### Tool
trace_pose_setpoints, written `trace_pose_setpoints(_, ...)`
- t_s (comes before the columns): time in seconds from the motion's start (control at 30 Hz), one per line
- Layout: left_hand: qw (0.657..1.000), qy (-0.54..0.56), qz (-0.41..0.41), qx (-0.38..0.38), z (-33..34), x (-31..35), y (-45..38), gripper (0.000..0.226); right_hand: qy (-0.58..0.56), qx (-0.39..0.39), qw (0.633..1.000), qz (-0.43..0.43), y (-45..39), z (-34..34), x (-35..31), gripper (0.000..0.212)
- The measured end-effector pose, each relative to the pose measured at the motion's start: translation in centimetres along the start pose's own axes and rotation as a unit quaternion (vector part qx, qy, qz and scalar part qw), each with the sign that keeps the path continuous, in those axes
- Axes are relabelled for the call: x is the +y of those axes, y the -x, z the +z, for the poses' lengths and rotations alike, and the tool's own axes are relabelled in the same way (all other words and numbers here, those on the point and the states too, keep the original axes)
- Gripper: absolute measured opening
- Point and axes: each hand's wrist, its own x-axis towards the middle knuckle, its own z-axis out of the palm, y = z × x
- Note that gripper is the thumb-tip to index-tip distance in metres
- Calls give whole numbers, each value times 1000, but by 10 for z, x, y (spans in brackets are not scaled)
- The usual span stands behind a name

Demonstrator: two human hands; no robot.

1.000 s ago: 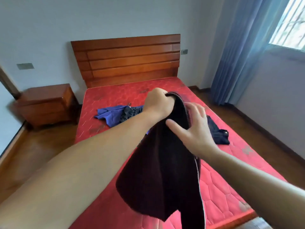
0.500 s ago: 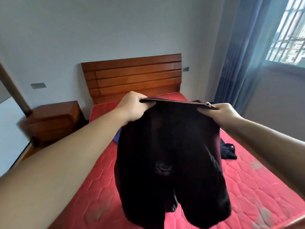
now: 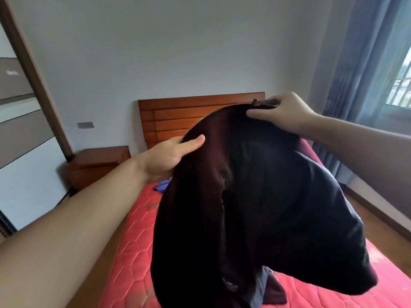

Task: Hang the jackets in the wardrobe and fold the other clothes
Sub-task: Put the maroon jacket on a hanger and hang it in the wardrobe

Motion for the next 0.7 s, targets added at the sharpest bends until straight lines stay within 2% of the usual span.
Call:
trace_pose_setpoints(0.07, 998, 48, 26, 38, 9, 4, -6, 39, 68, -2, 998, 3, -2, 16, 21, 51)
trace_pose_setpoints(0.13, 994, 47, 47, 81, 20, 12, -14, 34, 99, -19, 995, 16, 9, 35, 45, 59)
trace_pose_setpoints(0.2, 992, 24, 52, 110, 33, 18, -21, 34, 89, 1, 996, 10, 28, 55, 64, 58)
trace_pose_setpoints(0.27, 990, 24, 50, 132, 46, 19, -28, 34, 40, 38, 998, -38, 49, 73, 82, 56)
trace_pose_setpoints(0.3, 988, 36, 50, 144, 52, 18, -31, 34, 10, 26, 997, -71, 60, 81, 89, 55)
trace_pose_setpoints(0.33, 986, 48, 48, 155, 56, 17, -33, 34, -27, -11, 995, -95, 69, 87, 95, 56)
trace_pose_setpoints(0.4, 982, 66, 39, 172, 59, 15, -35, 34, -142, -135, 979, -59, 88, 101, 102, 55)
trace_pose_setpoints(0.5, 980, 67, 30, 185, 55, 19, -29, 42, -346, -295, 889, 57, 108, 112, 104, 35)
trace_pose_setpoints(0.6, 973, 50, 37, 223, 51, 30, -16, 37, -404, -397, 822, 55, 120, 117, 93, 45)
trace_pose_setpoints(0.63, 971, 39, 35, 233, 51, 35, -10, 35, -395, -410, 821, 39, 120, 118, 88, 42)
trace_pose_setpoints(0.67, 969, 30, 36, 242, 52, 39, -4, 34, -374, -402, 836, 10, 119, 117, 79, 35)
trace_pose_setpoints(0.7, 966, 15, 39, 253, 52, 44, 3, 34, -332, -370, 867, -31, 115, 118, 72, 29)
